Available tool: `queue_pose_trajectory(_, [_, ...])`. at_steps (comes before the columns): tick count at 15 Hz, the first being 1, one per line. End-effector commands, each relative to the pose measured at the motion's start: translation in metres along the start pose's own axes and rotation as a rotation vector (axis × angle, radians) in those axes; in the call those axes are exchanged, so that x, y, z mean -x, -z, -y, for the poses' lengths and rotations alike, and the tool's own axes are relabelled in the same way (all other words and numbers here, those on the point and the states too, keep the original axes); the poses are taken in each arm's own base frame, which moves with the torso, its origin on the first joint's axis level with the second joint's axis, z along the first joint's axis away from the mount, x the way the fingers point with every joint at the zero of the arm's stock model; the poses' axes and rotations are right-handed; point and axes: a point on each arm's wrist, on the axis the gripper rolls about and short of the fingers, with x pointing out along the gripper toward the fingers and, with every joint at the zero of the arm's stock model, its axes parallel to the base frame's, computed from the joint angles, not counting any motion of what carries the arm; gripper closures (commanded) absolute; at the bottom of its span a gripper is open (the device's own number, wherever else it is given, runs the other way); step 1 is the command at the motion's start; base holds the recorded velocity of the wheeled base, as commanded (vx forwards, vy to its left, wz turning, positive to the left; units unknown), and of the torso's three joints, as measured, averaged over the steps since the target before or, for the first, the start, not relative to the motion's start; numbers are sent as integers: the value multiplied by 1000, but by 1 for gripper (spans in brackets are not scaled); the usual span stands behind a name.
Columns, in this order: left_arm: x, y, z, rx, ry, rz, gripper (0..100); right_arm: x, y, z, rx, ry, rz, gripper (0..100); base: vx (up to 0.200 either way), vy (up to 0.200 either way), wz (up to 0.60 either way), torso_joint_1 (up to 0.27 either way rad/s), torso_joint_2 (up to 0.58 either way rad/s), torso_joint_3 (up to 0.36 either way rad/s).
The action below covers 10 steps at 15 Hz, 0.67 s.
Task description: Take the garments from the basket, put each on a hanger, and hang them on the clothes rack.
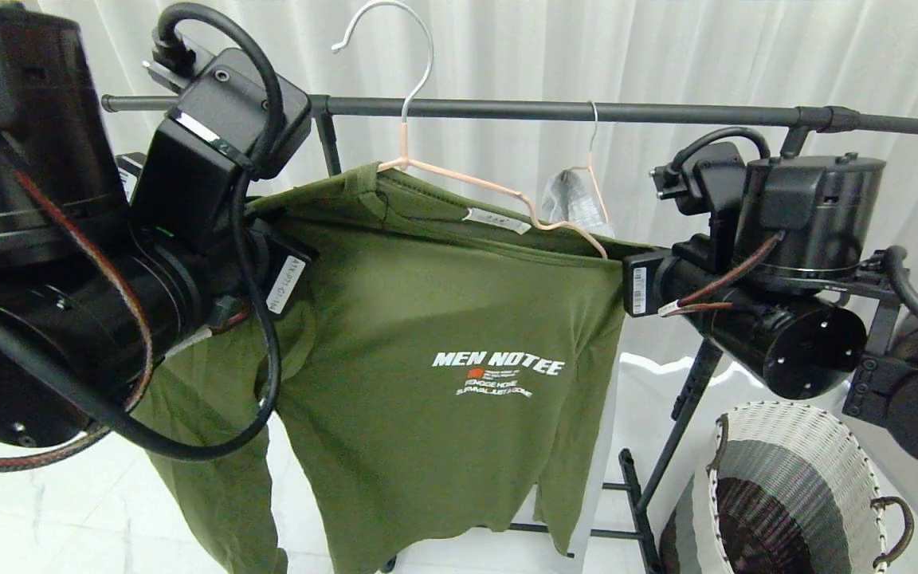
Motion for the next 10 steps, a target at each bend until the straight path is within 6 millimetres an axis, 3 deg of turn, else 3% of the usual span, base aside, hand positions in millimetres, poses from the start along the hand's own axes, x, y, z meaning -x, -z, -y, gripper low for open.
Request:
queue_pose_trajectory(1, [-1,3,-2,-1,-11,-12,100,2,-4,1,-4,-2,24,100,0,0,0,0,0,0])
queue_pose_trajectory(4, [-2,6,1,-13,-4,-22,100,8,-16,4,-23,-8,63,100,0,0,0,0,0,0])
queue_pose_trajectory(10, [-6,5,5,-3,-2,-25,100,57,-40,-2,-14,-131,108,100,0,0,0,0,0,0])
